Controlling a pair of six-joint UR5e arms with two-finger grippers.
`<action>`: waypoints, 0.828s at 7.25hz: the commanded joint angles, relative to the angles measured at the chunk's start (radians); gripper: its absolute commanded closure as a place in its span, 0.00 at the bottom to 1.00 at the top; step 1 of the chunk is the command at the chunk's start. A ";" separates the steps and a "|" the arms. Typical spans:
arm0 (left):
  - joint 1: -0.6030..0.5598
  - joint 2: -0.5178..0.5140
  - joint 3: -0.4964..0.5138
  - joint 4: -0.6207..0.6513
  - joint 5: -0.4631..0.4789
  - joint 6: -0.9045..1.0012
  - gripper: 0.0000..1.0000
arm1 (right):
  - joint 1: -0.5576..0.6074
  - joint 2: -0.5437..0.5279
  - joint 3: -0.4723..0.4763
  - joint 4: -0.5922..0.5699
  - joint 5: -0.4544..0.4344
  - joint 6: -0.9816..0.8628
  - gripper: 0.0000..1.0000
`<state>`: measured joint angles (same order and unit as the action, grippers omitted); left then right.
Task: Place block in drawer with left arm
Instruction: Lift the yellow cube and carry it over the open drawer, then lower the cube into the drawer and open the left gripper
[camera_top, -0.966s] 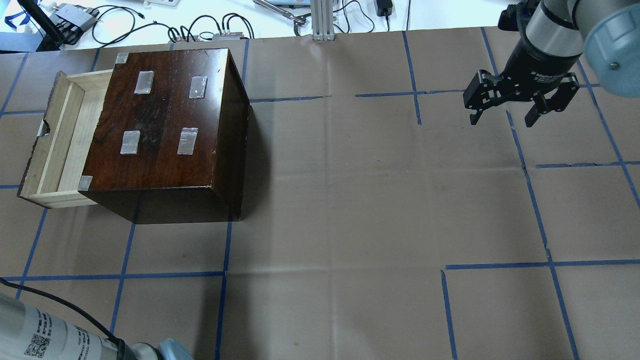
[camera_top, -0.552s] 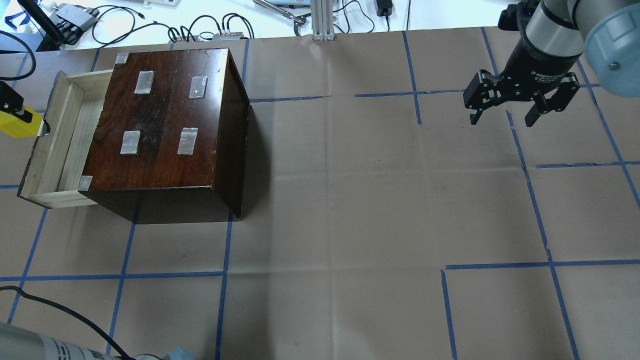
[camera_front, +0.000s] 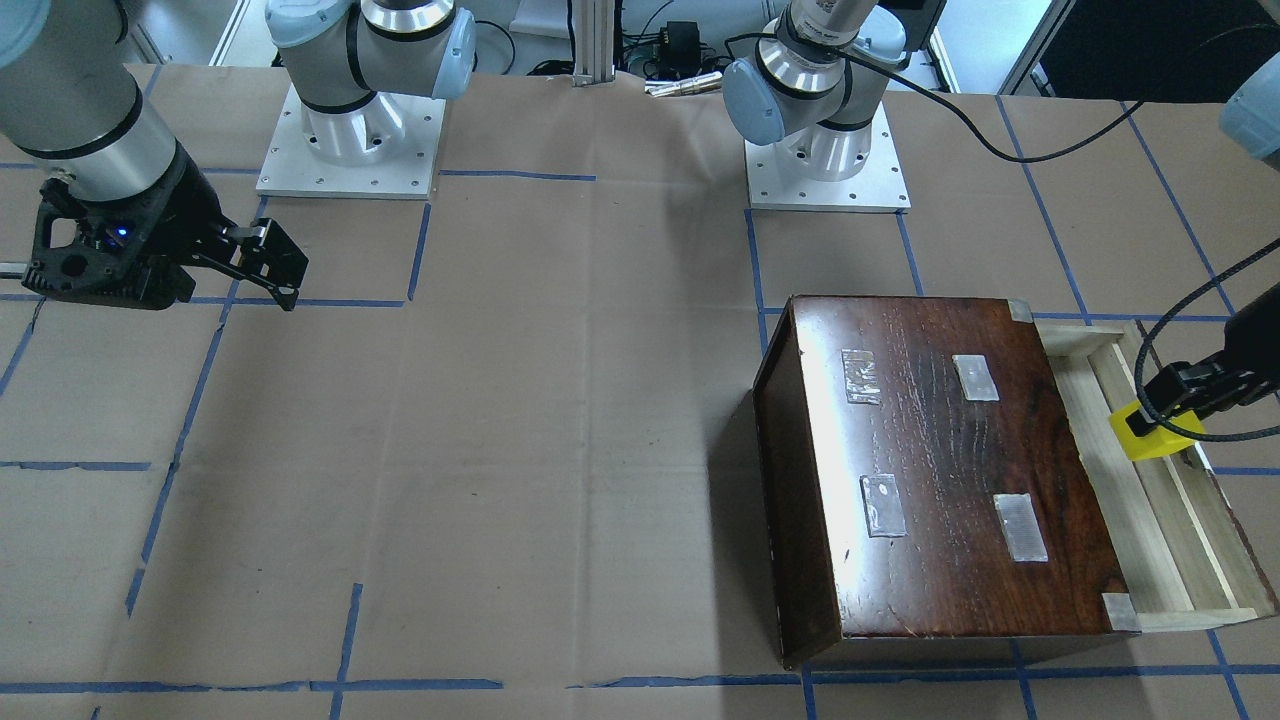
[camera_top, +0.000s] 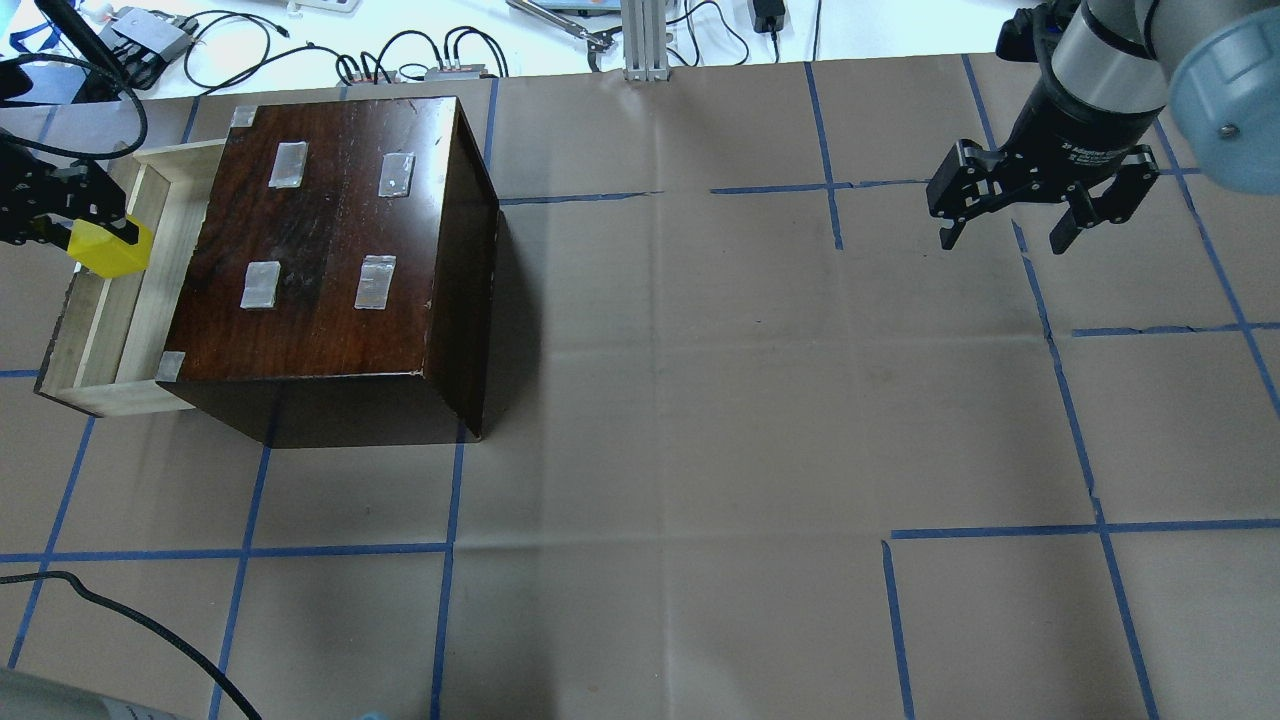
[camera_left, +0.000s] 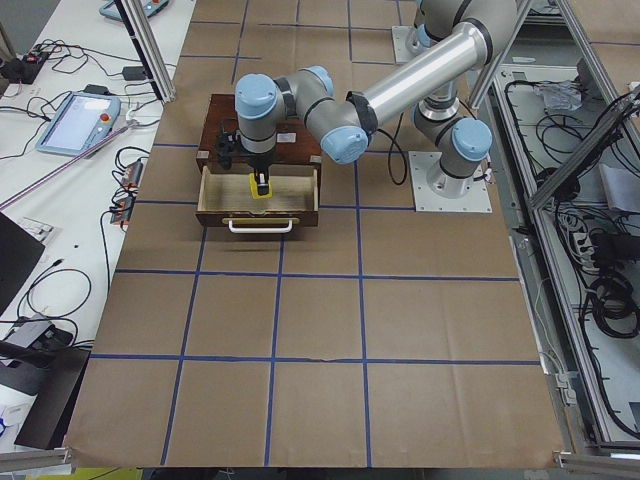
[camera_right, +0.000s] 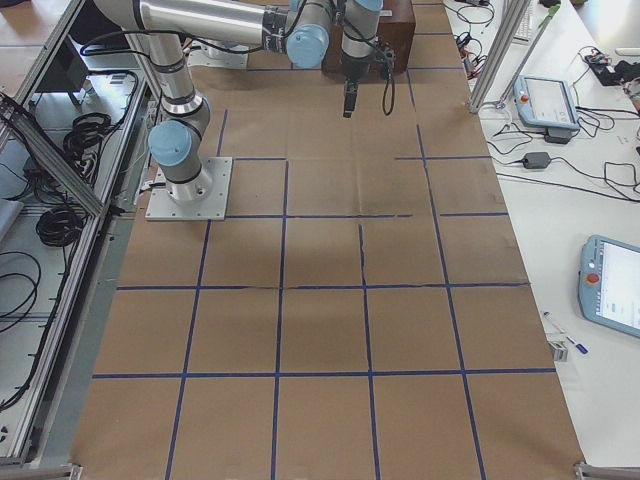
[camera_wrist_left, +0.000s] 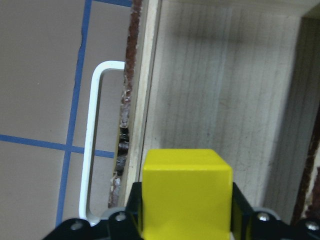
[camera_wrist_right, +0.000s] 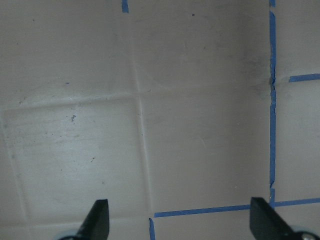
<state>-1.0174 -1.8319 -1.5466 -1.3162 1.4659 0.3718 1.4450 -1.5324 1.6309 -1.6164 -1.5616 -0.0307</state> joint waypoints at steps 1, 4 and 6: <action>-0.018 -0.006 -0.035 0.002 0.002 -0.004 0.65 | 0.000 0.000 0.000 0.000 0.000 0.000 0.00; -0.020 -0.021 -0.035 0.002 0.002 0.001 0.01 | 0.000 0.000 0.001 0.000 0.000 0.000 0.00; -0.020 0.006 -0.012 0.000 0.002 0.001 0.01 | 0.000 0.000 0.001 0.000 0.000 0.000 0.00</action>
<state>-1.0369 -1.8429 -1.5724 -1.3150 1.4686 0.3726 1.4450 -1.5324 1.6321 -1.6167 -1.5616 -0.0307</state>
